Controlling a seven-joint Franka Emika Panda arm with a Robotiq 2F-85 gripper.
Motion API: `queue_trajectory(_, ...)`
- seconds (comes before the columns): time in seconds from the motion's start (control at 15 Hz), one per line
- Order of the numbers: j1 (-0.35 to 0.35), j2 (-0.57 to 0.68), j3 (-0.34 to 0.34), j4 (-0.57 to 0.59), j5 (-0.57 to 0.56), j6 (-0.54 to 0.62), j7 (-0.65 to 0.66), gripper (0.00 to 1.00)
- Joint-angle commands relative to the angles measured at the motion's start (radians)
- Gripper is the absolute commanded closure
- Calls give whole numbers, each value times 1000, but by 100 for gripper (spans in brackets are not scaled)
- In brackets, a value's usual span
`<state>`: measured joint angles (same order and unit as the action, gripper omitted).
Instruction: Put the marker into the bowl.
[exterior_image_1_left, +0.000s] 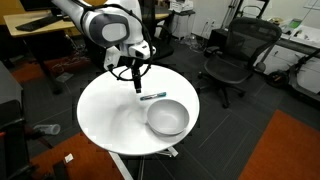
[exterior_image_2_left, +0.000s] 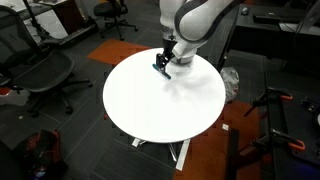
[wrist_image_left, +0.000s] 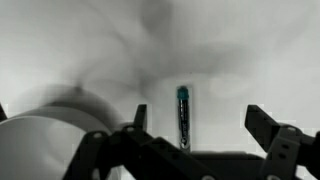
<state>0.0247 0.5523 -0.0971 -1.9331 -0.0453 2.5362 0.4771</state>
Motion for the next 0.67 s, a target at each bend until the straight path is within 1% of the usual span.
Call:
queue_trajectory(0.0,17,12,-23,13,22,-1,-14,0)
queue_trajectory(0.33,15,32,-24,36,29,-1,-16,0)
queue_trajectory(0.4,32,34,-42,39,13,8,14,0)
queue_trajectory(0.47,29,37,-40,42,23,23,17,0)
queue_trajectory(0.6,46,48,-66,49,17,56,53,0)
